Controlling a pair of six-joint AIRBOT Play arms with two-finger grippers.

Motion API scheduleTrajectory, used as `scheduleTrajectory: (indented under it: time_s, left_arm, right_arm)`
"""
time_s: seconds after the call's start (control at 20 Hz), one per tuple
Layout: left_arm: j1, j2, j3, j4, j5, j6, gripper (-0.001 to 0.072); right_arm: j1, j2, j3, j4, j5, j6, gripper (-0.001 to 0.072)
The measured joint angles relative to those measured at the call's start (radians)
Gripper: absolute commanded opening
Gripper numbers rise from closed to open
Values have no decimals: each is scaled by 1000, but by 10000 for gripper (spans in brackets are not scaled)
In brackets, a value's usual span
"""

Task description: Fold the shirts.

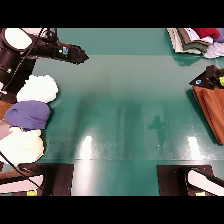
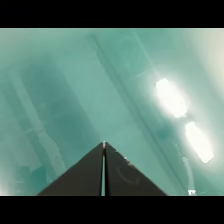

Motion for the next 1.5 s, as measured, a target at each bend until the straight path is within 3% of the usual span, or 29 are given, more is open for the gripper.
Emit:
scheduleTrajectory:
  time_s: [0.8, 0.85, 0.9, 0.95, 1.25, 1.5]
  left_arm:
    - [0, 0, 0, -3, 5, 0, 24]
    - [0, 0, 0, -3, 18, 0, 91]
    - [1, 0, 0, 4, 29, 0, 426]
    - [7, 0, 0, 29, 39, 0, 658]
    - [132, -23, 0, 433, 4, -159, 657]
    - [315, -93, -60, 575, -64, -224, 658]
  right_arm:
    - [0, 0, 0, 0, 49, 0, 16]
    - [0, 0, 0, 0, 50, 0, 15]
    - [0, 0, 0, 0, 50, 0, 15]
    - [1, 0, 0, 0, 52, 0, 15]
    - [2, 0, 0, 0, 55, 0, 15]
    - [2, 0, 0, 0, 44, 0, 15]
